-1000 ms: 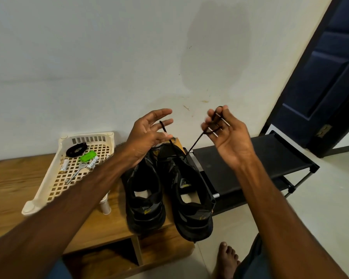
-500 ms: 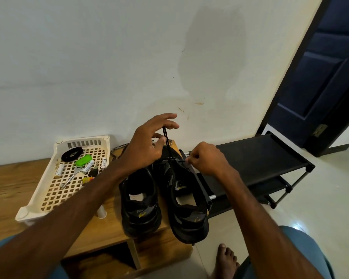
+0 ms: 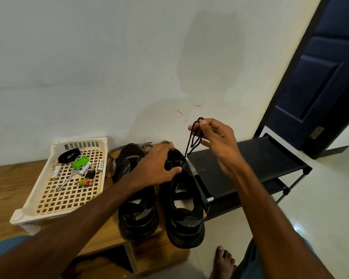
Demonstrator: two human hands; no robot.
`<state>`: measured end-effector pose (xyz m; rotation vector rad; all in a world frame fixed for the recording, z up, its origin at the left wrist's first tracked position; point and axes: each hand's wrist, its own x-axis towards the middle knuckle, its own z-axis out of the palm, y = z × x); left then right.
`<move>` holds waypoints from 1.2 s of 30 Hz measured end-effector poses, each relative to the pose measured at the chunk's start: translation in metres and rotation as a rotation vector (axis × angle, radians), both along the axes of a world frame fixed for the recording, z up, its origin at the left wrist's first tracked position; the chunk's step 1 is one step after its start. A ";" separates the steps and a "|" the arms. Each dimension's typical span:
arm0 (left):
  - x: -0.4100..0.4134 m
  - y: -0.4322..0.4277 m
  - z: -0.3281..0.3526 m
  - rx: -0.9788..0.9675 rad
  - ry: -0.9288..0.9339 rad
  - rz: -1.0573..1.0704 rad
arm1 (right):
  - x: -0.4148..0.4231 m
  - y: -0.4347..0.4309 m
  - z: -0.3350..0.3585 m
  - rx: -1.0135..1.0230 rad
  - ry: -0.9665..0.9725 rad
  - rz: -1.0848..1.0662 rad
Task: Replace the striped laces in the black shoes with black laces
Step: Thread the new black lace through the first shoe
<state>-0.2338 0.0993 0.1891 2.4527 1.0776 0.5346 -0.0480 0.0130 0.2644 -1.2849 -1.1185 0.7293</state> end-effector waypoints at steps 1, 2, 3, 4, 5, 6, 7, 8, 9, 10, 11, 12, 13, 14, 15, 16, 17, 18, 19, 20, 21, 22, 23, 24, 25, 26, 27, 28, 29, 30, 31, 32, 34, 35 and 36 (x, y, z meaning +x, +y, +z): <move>0.001 -0.001 -0.001 -0.026 -0.008 0.024 | 0.001 -0.001 0.002 0.032 0.101 0.045; 0.002 -0.001 -0.001 -0.050 -0.030 0.052 | 0.002 -0.003 0.005 0.074 0.236 0.110; 0.004 -0.001 0.000 -0.070 -0.053 0.079 | 0.003 -0.004 0.009 0.123 0.399 0.191; 0.005 -0.001 0.001 -0.083 -0.064 0.103 | 0.003 -0.005 0.013 0.178 0.574 0.269; 0.007 -0.001 0.001 -0.087 -0.059 0.126 | 0.005 -0.006 0.017 0.234 0.745 0.326; 0.008 -0.003 0.002 -0.082 -0.039 0.150 | 0.007 -0.007 0.021 0.290 0.898 0.361; 0.010 -0.004 0.002 -0.068 -0.015 0.173 | 0.008 -0.008 0.023 0.342 1.029 0.386; 0.011 -0.005 0.001 -0.051 0.006 0.192 | 0.010 -0.009 0.025 0.383 1.134 0.402; 0.013 -0.007 0.001 -0.036 0.020 0.205 | 0.011 -0.010 0.026 0.409 1.201 0.404; 0.014 -0.008 0.000 -0.024 0.025 0.217 | 0.012 -0.011 0.024 0.415 1.224 0.392; 0.016 -0.009 0.000 -0.014 0.021 0.229 | 0.012 -0.012 0.022 0.391 1.200 0.366; 0.017 -0.009 0.000 -0.003 0.012 0.244 | 0.012 -0.012 0.020 0.332 1.123 0.321; 0.019 -0.010 0.000 0.007 0.007 0.257 | 0.013 -0.011 0.018 0.255 0.982 0.260; 0.021 -0.010 0.000 0.016 0.010 0.267 | 0.013 -0.010 0.015 0.172 0.763 0.185; 0.022 -0.010 0.000 0.025 0.019 0.273 | 0.012 -0.009 0.010 0.089 0.459 0.101; 0.023 -0.010 0.000 0.030 0.029 0.276 | 0.011 -0.007 0.004 0.008 0.095 0.020; 0.025 -0.011 0.001 0.031 0.036 0.282 | 0.010 -0.005 -0.003 -0.075 -0.271 -0.035; 0.026 -0.010 0.001 0.028 0.041 0.291 | 0.007 -0.003 -0.010 -0.182 -0.577 -0.043; 0.026 -0.010 0.002 0.021 0.042 0.296 | 0.003 -0.003 -0.017 -0.312 -0.771 -0.015; 0.027 -0.009 0.002 0.012 0.041 0.293 | -0.001 -0.002 -0.024 -0.433 -0.853 0.023; 0.028 -0.008 0.003 0.009 0.040 0.283 | -0.005 -0.001 -0.031 -0.531 -0.878 0.049; 0.028 -0.006 0.003 0.009 0.043 0.275 | -0.008 0.001 -0.037 -0.589 -0.888 0.051; 0.029 -0.005 0.003 0.010 0.047 0.273 | -0.011 0.004 -0.040 -0.616 -0.904 0.026; 0.029 -0.004 0.004 0.007 0.053 0.276 | -0.014 0.007 -0.043 -0.626 -0.923 -0.007; 0.030 -0.004 0.004 0.003 0.056 0.279 | -0.017 0.010 -0.045 -0.630 -0.938 -0.041; 0.030 -0.004 0.004 0.000 0.060 0.282 | -0.019 0.012 -0.047 -0.631 -0.945 -0.067; 0.030 -0.003 0.003 -0.004 0.063 0.285 | -0.020 0.014 -0.050 -0.635 -0.942 -0.084; 0.030 -0.003 0.002 -0.007 0.066 0.286 | -0.021 0.016 -0.052 -0.639 -0.928 -0.098; 0.030 -0.003 0.001 -0.008 0.066 0.281 | -0.021 0.016 -0.054 -0.639 -0.903 -0.113; 0.030 -0.002 0.000 -0.009 0.061 0.270 | -0.021 0.017 -0.055 -0.634 -0.868 -0.129; 0.030 -0.001 0.000 -0.011 0.056 0.254 | -0.021 0.018 -0.056 -0.625 -0.824 -0.143; 0.029 0.000 0.000 -0.017 0.054 0.241 | -0.021 0.019 -0.056 -0.620 -0.780 -0.154; 0.028 0.001 0.000 -0.029 0.058 0.229 | -0.019 0.021 -0.055 -0.632 -0.734 -0.163; 0.028 0.002 0.000 -0.032 0.059 0.230 | -0.019 0.021 -0.055 -0.657 -0.746 -0.165; 0.028 0.002 0.000 -0.032 0.059 0.236 | -0.018 0.022 -0.054 -0.689 -0.768 -0.166</move>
